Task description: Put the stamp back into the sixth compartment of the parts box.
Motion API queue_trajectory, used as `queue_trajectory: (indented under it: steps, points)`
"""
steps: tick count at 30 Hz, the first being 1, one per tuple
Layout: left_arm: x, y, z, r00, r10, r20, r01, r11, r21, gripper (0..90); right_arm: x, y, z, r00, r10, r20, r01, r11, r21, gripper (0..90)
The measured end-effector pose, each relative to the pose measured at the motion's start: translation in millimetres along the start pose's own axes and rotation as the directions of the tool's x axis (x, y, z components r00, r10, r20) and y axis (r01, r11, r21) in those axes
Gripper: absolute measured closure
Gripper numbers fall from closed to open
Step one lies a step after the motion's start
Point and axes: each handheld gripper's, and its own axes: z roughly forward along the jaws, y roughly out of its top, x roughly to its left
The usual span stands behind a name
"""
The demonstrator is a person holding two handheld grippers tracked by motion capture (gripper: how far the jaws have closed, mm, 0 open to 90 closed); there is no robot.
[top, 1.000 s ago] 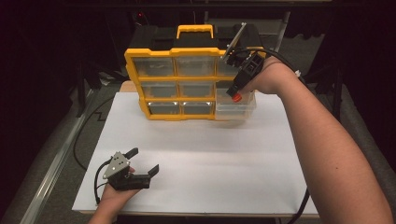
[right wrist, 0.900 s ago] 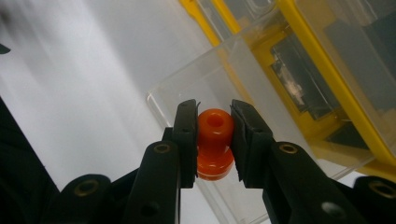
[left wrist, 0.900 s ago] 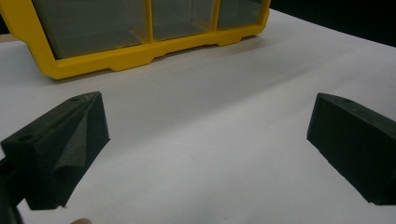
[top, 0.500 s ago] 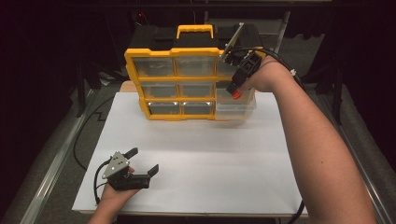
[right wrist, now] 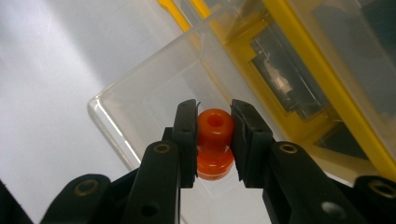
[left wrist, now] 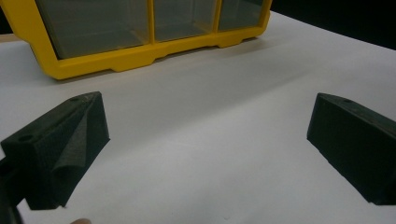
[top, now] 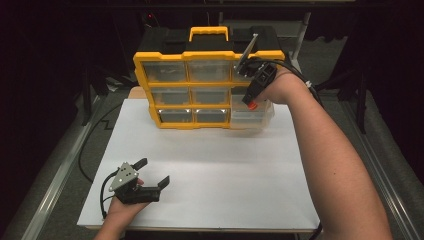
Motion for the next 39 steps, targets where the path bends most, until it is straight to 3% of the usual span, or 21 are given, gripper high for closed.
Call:
queue_trajectory:
  steps: [6,9,22,28,29,32,34,39]
  points:
    - [0.1,0.2,-0.6,1.0,0.007,0.003,-0.007,1.0,0.003,0.2,1.2,-0.9,6.9,0.9999,0.014,0.008,-0.014,1.0,0.009,73.3]
    - [0.2,0.0,-0.1,1.0,0.0,0.001,0.0,1.0,-0.001,0.2,2.1,-1.0,9.3,1.0,-0.003,-0.003,0.003,1.0,0.017,73.3]
    - [0.5,0.1,-0.5,0.9999,0.011,0.011,-0.011,0.9999,0.008,0.2,3.9,0.5,1.5,0.9994,-0.034,-0.004,0.034,0.999,-0.026,73.1]
    - [-0.2,0.2,0.0,0.9998,0.014,0.015,-0.014,0.9998,0.011,0.2,2.0,-1.7,-3.3,0.9998,-0.019,-0.003,0.019,0.999,-0.04,72.3]
    - [0.0,0.2,0.2,0.9998,0.013,0.015,-0.013,0.9998,0.012,0.2,1.6,-1.9,-4.7,0.9998,-0.019,0.008,0.02,0.999,-0.048,66.9]
    - [0.5,0.2,0.2,0.9998,0.014,0.017,-0.014,0.9998,0.013,0.2,-0.2,-2.5,-12.8,0.9989,0.01,-0.046,-0.013,0.998,-0.068,35.9]
    - [1.5,0.1,0.6,0.9997,0.017,0.018,-0.017,0.9997,0.02,0.2,2.8,-4.4,-19.0,0.9996,-0.003,-0.028,0.001,0.997,-0.075,29.9]
    - [1.3,0.2,1.2,0.9998,0.01,0.019,-0.01,0.9998,0.018,0.2,8.8,-15.0,-29.6,0.9994,0.006,-0.035,-0.008,0.998,-0.068,27.0]
